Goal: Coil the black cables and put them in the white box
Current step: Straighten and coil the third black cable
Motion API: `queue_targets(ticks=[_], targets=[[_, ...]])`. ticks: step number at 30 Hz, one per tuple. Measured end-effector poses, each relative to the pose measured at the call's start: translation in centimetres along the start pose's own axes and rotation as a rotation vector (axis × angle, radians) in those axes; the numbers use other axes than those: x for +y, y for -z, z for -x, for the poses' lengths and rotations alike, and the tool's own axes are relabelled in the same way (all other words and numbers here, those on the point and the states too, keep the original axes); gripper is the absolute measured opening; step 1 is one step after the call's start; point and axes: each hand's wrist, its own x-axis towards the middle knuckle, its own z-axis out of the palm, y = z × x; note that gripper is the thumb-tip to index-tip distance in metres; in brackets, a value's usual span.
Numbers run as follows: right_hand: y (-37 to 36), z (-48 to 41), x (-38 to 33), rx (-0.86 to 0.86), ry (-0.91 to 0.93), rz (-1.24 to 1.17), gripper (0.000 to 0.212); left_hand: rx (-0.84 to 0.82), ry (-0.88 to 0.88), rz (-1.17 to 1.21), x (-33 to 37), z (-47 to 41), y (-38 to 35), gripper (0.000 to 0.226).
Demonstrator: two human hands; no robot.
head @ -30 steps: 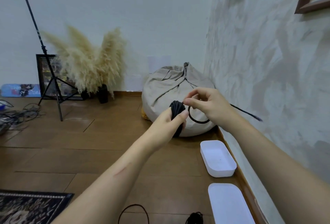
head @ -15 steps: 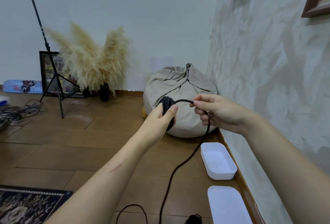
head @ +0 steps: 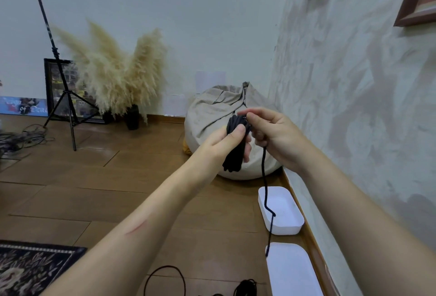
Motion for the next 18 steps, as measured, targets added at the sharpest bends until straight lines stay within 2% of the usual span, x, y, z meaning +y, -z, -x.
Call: queue_targets(ticks=[3,5,7,9,12,15,18], targets=[[-0.5,-0.1,1.6,0.034,-0.012,-0.035,0.013,0.008,-0.034,0.01,0.5,-0.1,-0.1,0.034],[-1.6,0.3,3.0,0.033,-0.031,-0.007,0.026,0.02,-0.045,-0.003,0.7,-0.1,-0.2,0.039],[-2.8,0.5,4.1,0.042,-0.066,0.066,0.024,0.052,-0.035,-0.02,0.7,-0.2,0.0,0.04],[-3.8,0.5,4.6,0.043,-0.102,0.171,0.024,0.109,-0.021,-0.018,0.3,-0.5,0.5,0.031],[-5.6,1.0,5.2,-0.021,-0.159,0.25,0.028,0.207,-0.02,-0.011,-0.3,-1.0,1.2,0.028],[-7.0,1.7,5.9,-0.143,-0.203,0.335,0.028,0.336,-0.001,-0.132,-1.4,-1.6,2.3,0.036],[-7.4,1.5,5.3,-0.174,-0.148,0.478,0.033,0.409,0.038,-0.204,-2.7,-2.1,3.4,0.051]])
